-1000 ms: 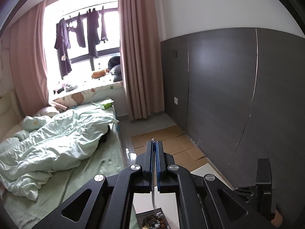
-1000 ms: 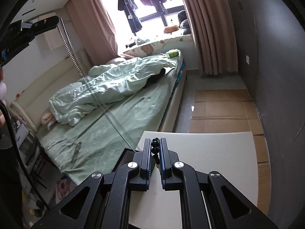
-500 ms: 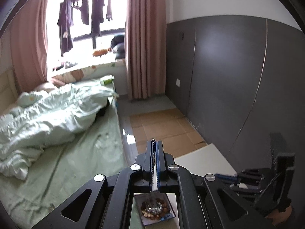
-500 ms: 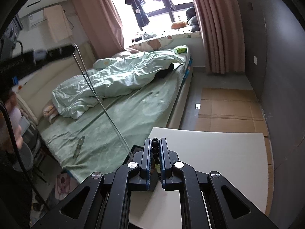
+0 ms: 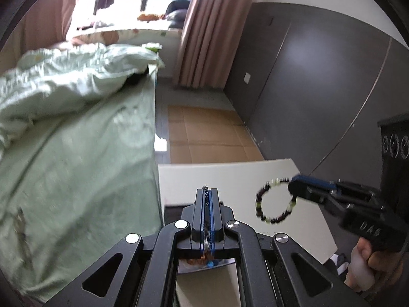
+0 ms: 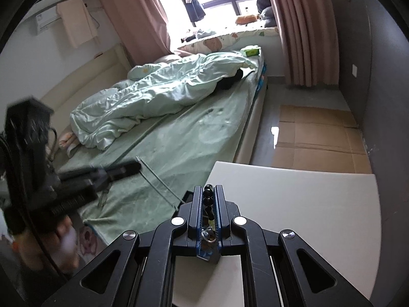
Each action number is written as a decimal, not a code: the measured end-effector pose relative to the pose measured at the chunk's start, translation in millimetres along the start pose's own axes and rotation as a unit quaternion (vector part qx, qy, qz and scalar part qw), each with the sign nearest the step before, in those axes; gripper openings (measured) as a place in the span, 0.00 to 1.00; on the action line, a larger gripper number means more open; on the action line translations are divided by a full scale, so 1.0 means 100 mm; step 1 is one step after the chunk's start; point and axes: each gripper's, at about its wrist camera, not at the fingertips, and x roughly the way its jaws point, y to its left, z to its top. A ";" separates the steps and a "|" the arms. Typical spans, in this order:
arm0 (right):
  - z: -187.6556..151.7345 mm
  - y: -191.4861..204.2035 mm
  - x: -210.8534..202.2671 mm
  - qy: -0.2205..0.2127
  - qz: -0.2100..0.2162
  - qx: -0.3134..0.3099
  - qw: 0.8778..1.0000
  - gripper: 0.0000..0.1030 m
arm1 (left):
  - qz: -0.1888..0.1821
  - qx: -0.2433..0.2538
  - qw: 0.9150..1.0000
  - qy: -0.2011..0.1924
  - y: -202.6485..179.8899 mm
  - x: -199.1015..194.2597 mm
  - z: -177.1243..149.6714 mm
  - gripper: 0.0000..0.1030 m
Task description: Organize jewelry
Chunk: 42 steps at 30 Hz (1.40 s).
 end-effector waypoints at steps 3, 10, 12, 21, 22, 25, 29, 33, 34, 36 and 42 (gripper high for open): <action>0.01 0.02 0.13 0.009 0.005 0.000 1.000 0.09 | -0.008 -0.028 0.999 0.022 0.12 0.16 -0.11 0.03; -0.01 0.10 0.44 0.034 0.017 -0.005 0.999 0.09 | -0.023 -0.084 0.996 0.006 0.33 0.17 -0.34 0.72; -0.01 0.12 0.52 0.041 0.021 -0.005 0.999 0.09 | -0.021 -0.098 0.995 0.001 0.40 0.13 -0.39 0.71; -0.10 0.18 0.86 0.073 0.040 0.000 0.996 0.09 | -0.004 -0.128 0.992 0.004 0.60 0.06 -0.54 0.72; -0.12 0.16 0.91 0.084 0.036 0.006 0.996 0.12 | -0.003 -0.130 0.992 0.005 0.62 0.07 -0.56 0.71; -0.18 0.05 0.97 0.098 0.015 0.032 0.995 0.42 | -0.004 -0.128 0.992 0.007 0.59 0.08 -0.58 0.71; -0.27 -0.11 0.83 0.088 0.016 0.059 0.994 0.42 | -0.007 -0.117 0.993 0.008 0.50 0.09 -0.58 0.72; -0.34 -0.25 0.64 0.078 0.003 0.075 0.994 0.44 | -0.009 -0.102 0.995 0.004 0.37 0.07 -0.59 0.76; -0.35 -0.28 0.60 0.076 0.002 0.079 0.994 0.45 | -0.011 -0.096 0.995 0.004 0.33 0.06 -0.59 0.77; -0.39 -0.33 0.49 0.068 -0.005 0.087 0.994 0.54 | -0.013 -0.088 0.996 0.005 0.26 0.05 -0.59 0.78; -0.51 -0.48 0.18 0.046 -0.019 0.110 0.993 0.63 | -0.004 -0.059 0.998 -0.007 0.02 -0.11 -0.62 0.86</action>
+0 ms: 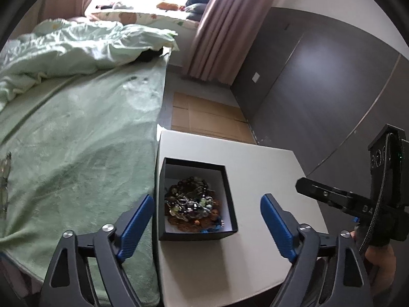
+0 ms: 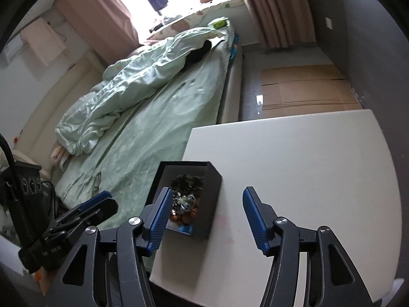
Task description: Organize jewelry
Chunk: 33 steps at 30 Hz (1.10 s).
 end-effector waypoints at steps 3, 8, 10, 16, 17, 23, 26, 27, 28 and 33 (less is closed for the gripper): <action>-0.09 -0.04 -0.18 -0.016 -0.009 0.000 1.000 0.76 | 0.005 0.013 1.000 -0.009 -0.13 -0.11 -0.03 0.90; -0.21 -0.08 -0.46 -0.038 -0.023 -0.006 0.999 0.93 | 0.010 0.042 0.999 -0.026 -0.40 -0.34 -0.11 1.00; -0.26 -0.09 -0.60 -0.054 -0.026 -0.006 0.998 0.95 | 0.012 0.053 0.998 -0.032 -0.50 -0.43 -0.15 1.00; -0.41 -0.12 -0.98 -0.086 -0.042 -0.011 0.995 1.00 | 0.024 0.078 0.995 -0.059 -0.75 -0.73 -0.32 1.00; -0.45 -0.13 -1.04 -0.088 -0.045 -0.010 0.995 1.00 | 0.025 0.083 0.994 -0.063 -0.79 -0.78 -0.36 1.00; -0.65 -0.11 -1.36 -0.110 -0.052 -0.015 0.993 1.00 | 0.020 0.103 0.991 -0.077 -0.98 -1.07 -0.57 1.00; -0.77 -0.08 -1.54 -0.119 -0.051 -0.021 0.991 1.00 | 0.020 0.110 0.990 -0.084 -1.05 -1.21 -0.68 1.00; -0.82 -0.06 -1.60 -0.122 -0.052 -0.024 0.991 1.00 | 0.019 0.112 0.990 -0.086 -1.06 -1.24 -0.71 1.00; -0.86 -0.05 -1.65 -0.125 -0.053 -0.026 0.990 1.00 | 0.018 0.114 0.989 -0.089 -1.08 -1.30 -0.75 1.00; -1.05 0.04 -1.91 -0.141 -0.055 -0.038 0.988 1.00 | 0.016 0.122 0.987 -0.104 -1.14 -1.56 -0.93 1.00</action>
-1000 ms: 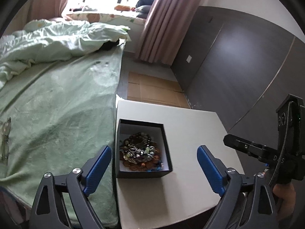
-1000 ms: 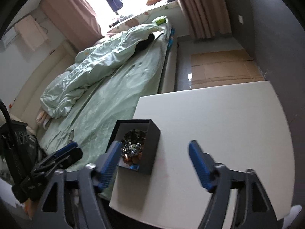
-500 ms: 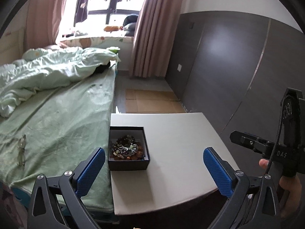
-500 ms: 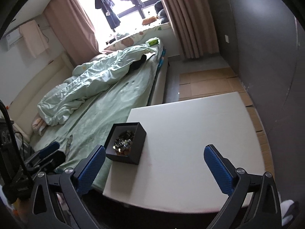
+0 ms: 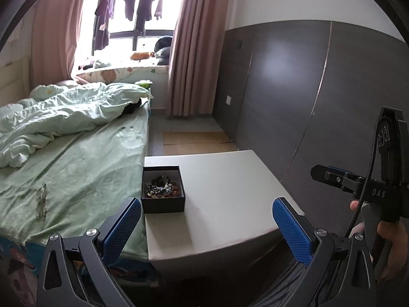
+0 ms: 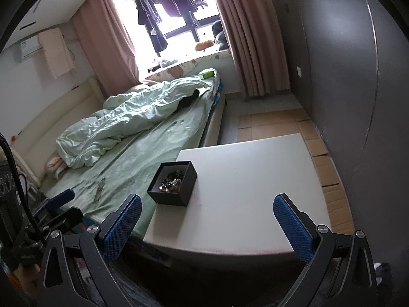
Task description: Organize jewelry
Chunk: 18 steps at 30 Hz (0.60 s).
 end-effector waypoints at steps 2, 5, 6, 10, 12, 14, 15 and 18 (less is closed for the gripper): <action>-0.05 0.03 -0.12 -0.007 -0.002 -0.005 1.000 1.00 | 0.003 0.002 1.000 -0.008 -0.02 -0.12 -0.04 1.00; -0.11 0.09 -0.31 -0.016 -0.007 -0.013 1.000 1.00 | 0.005 0.002 1.000 -0.014 -0.03 -0.27 -0.11 1.00; -0.14 0.11 -0.37 -0.019 -0.008 -0.016 1.000 1.00 | 0.005 0.002 1.000 -0.015 -0.03 -0.31 -0.12 1.00; -0.21 0.19 -0.58 -0.027 -0.010 -0.028 0.999 1.00 | 0.008 0.005 1.000 -0.026 -0.05 -0.52 -0.20 1.00; -0.28 0.24 -0.69 -0.030 -0.008 -0.034 0.999 1.00 | 0.012 0.010 0.999 -0.033 -0.07 -0.62 -0.24 1.00; -0.34 0.28 -0.78 -0.033 -0.007 -0.039 0.999 1.00 | 0.012 0.011 0.999 -0.043 -0.09 -0.73 -0.28 1.00; -0.37 0.29 -0.82 -0.033 -0.005 -0.041 0.999 1.00 | 0.013 0.009 0.999 -0.049 -0.09 -0.79 -0.32 1.00; -0.48 0.31 -0.95 -0.038 -0.001 -0.042 0.998 1.00 | 0.012 0.007 0.998 -0.065 -0.10 -0.94 -0.41 1.00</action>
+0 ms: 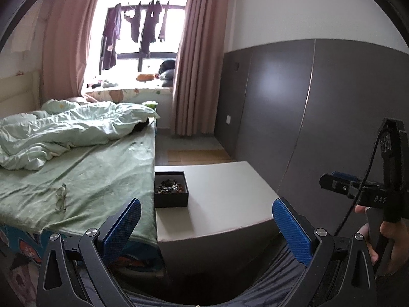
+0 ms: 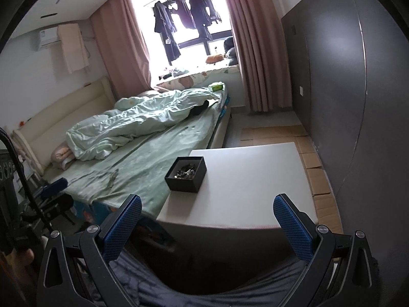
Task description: Organize jewelry
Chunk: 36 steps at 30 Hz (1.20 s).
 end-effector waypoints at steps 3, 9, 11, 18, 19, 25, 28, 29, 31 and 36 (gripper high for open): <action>-0.11 0.03 -0.14 -0.008 -0.004 -0.002 1.000 1.00 | 0.002 -0.003 1.000 -0.013 0.01 -0.14 -0.07 1.00; -0.30 0.09 -0.32 -0.017 -0.004 -0.007 1.000 1.00 | 0.020 -0.013 0.999 -0.039 0.08 -0.38 -0.22 1.00; -0.37 0.12 -0.36 -0.019 -0.004 -0.006 1.000 1.00 | 0.026 -0.011 0.999 -0.046 0.10 -0.42 -0.25 1.00; -0.38 0.19 -0.38 -0.023 0.003 0.002 1.000 1.00 | 0.032 -0.019 0.998 -0.042 0.22 -0.43 -0.30 1.00; -0.38 0.20 -0.37 -0.023 0.004 0.002 1.000 1.00 | 0.033 -0.017 0.998 -0.041 0.22 -0.44 -0.31 1.00; -0.40 0.23 -0.31 -0.017 0.000 -0.001 1.000 1.00 | 0.033 -0.015 0.999 -0.035 0.24 -0.44 -0.33 1.00; -0.41 0.22 -0.31 -0.018 -0.003 0.000 1.000 1.00 | 0.032 -0.015 0.999 -0.036 0.25 -0.46 -0.33 1.00; -0.41 0.22 -0.31 -0.018 -0.005 0.000 1.000 1.00 | 0.031 -0.016 0.999 -0.037 0.25 -0.46 -0.33 1.00; -0.42 0.23 -0.33 -0.020 -0.005 0.002 1.000 1.00 | 0.031 -0.020 0.999 -0.038 0.26 -0.48 -0.33 1.00; -0.42 0.23 -0.33 -0.022 -0.004 0.003 1.000 1.00 | 0.036 -0.019 0.998 -0.037 0.26 -0.48 -0.33 1.00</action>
